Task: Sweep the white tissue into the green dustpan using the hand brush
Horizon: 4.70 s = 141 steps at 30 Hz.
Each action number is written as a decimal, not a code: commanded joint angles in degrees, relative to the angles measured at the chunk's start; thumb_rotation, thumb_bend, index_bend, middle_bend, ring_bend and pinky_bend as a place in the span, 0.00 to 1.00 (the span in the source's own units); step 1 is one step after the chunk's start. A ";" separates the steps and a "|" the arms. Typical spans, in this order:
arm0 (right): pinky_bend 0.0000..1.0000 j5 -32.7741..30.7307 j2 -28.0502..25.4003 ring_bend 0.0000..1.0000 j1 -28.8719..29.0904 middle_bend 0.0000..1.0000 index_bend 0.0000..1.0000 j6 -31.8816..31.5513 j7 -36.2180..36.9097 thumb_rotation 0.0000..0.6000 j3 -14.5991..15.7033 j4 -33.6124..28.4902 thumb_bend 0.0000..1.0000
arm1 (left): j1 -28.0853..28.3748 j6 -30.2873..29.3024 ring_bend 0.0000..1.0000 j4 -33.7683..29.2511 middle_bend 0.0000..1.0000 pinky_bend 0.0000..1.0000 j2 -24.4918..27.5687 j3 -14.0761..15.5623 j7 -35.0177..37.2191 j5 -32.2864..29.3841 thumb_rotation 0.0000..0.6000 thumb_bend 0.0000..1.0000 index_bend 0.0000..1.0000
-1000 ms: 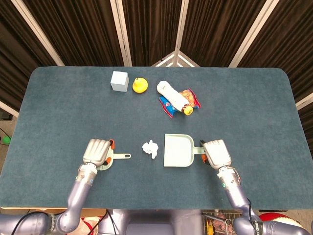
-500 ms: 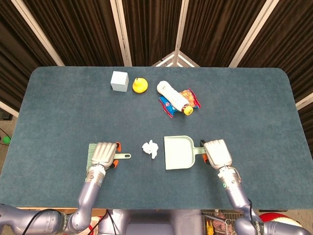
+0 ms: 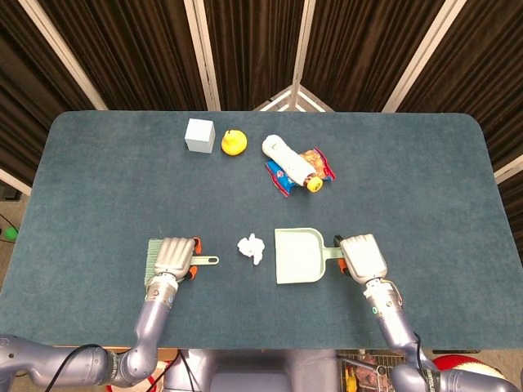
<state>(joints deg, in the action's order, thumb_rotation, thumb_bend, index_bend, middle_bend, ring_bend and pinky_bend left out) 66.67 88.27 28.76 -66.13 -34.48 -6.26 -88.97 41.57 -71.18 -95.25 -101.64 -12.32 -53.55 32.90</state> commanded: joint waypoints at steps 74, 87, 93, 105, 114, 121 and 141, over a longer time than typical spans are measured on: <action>0.88 -5.65 -0.19 0.87 4.06 0.86 0.69 -2.23 -10.67 1.00 -0.76 -3.50 0.52 | 13.87 -1.34 1.00 11.94 1.00 1.00 -19.20 -15.93 35.97 31.69 1.00 0.61 0.77; 0.88 -5.77 0.66 0.87 3.77 0.86 0.69 -2.78 -11.61 1.00 0.44 -4.34 0.52 | 6.99 -0.11 1.00 4.82 1.00 1.00 -9.33 -8.51 30.41 29.52 1.00 0.61 0.77; 0.88 -5.45 0.78 0.87 3.99 0.86 0.69 -2.60 -12.13 1.00 0.88 -4.57 0.52 | 6.13 0.68 1.00 5.30 1.00 1.00 -10.39 -6.89 30.98 28.38 1.00 0.61 0.77; 0.88 -5.84 1.78 0.87 4.12 0.86 0.69 -2.87 -12.67 1.00 0.95 -4.34 0.52 | 6.33 1.52 1.00 7.74 1.00 1.00 -15.02 -5.11 30.44 28.64 1.00 0.61 0.77; 0.88 -5.79 1.72 0.87 4.06 0.86 0.69 -3.06 -12.61 1.00 1.06 -4.75 0.52 | 7.75 1.47 1.00 12.86 1.00 1.00 -21.23 -7.64 32.80 29.35 1.00 0.61 0.77; 0.88 -5.63 1.36 0.87 4.10 0.86 0.69 -3.28 -13.03 1.00 1.14 -5.45 0.52 | 9.80 1.13 1.00 17.82 1.00 1.00 -26.63 -9.93 34.94 31.48 1.00 0.59 0.77; 0.88 -6.04 0.90 0.87 4.26 0.86 0.69 -3.49 -13.57 1.00 1.13 -6.82 0.52 | 11.58 -0.27 1.00 19.78 1.00 1.00 -28.36 -10.47 36.96 32.73 1.00 0.58 0.76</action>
<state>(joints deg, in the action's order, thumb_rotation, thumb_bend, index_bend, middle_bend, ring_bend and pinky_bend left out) 60.71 89.04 33.03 -69.70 -48.06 -5.21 -95.97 53.17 -71.44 -75.48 -130.00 -22.81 -16.61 65.63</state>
